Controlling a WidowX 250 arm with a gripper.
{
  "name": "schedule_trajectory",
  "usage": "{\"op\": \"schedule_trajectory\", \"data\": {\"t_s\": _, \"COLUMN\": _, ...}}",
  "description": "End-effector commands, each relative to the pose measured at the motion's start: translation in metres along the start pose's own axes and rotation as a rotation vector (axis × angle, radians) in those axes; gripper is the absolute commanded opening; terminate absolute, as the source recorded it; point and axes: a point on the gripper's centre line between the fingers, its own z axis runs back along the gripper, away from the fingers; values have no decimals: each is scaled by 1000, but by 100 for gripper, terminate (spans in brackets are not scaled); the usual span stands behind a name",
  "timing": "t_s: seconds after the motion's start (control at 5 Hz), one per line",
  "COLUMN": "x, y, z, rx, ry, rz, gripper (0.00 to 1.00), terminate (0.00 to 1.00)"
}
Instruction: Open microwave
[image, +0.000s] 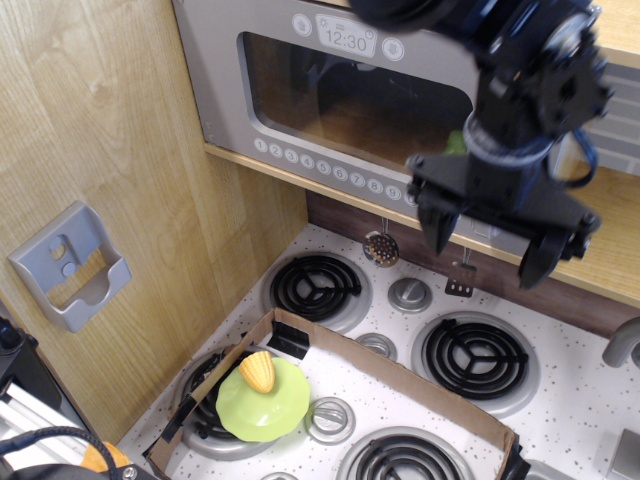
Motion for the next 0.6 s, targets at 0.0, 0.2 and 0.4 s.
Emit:
{"op": "schedule_trajectory", "data": {"t_s": 0.0, "x": 26, "y": 8, "z": 9, "rx": 28, "ry": -69, "rz": -1, "gripper": 100, "terminate": 0}}
{"op": "schedule_trajectory", "data": {"t_s": 0.2, "x": 32, "y": 19, "z": 8, "rx": 54, "ry": -72, "rz": -5, "gripper": 100, "terminate": 0}}
{"op": "schedule_trajectory", "data": {"t_s": 0.4, "x": 40, "y": 32, "z": 4, "rx": 53, "ry": -79, "rz": -28, "gripper": 100, "terminate": 0}}
